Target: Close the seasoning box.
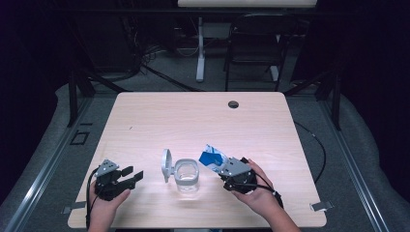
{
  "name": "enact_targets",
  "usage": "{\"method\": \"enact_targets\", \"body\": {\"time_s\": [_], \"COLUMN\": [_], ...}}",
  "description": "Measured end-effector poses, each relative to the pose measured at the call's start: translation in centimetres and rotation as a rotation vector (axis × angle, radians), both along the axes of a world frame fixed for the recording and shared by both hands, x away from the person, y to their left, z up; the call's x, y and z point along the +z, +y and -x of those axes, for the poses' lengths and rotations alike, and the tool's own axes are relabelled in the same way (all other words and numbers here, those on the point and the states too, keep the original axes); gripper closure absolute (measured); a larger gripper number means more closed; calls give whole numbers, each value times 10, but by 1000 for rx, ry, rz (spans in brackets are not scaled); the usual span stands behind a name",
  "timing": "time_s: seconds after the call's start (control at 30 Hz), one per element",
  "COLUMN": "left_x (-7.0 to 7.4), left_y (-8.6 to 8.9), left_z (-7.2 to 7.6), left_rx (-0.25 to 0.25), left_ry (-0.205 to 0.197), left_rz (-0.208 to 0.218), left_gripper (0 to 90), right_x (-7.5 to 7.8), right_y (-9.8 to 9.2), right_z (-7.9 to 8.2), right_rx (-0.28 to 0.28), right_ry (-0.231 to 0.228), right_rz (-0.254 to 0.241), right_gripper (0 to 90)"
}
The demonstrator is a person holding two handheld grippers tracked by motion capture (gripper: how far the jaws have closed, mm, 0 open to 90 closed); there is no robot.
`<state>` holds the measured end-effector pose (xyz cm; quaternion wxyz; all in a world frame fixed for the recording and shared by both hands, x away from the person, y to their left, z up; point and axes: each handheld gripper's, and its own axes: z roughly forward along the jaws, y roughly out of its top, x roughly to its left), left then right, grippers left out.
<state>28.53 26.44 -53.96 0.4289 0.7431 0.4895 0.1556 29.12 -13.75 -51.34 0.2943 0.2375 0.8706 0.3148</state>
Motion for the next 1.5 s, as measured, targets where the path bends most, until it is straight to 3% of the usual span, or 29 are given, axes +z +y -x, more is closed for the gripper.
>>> {"method": "enact_targets", "body": {"time_s": [0.27,0.37,0.73,0.83,0.87,1.5], "left_x": [0,0,0,0,0,0], "left_y": [0,1,1,2,1,2], "left_z": [0,0,0,0,0,-1], "left_rx": [5,0,0,0,3,6], "left_ry": [-2,1,1,1,-3,-2], "left_rz": [2,3,4,6,8,5], "left_gripper": [487,487,487,487,486,487], "right_x": [3,3,2,1,2,-1], "right_y": [5,6,14,16,16,19], "right_z": [0,0,2,2,2,-2], "right_rx": [19,20,44,42,45,41], "right_ry": [-18,-22,-42,-48,-49,-64], "right_rz": [47,41,134,128,150,217], "right_gripper": [420,419,421,421,421,422]}}
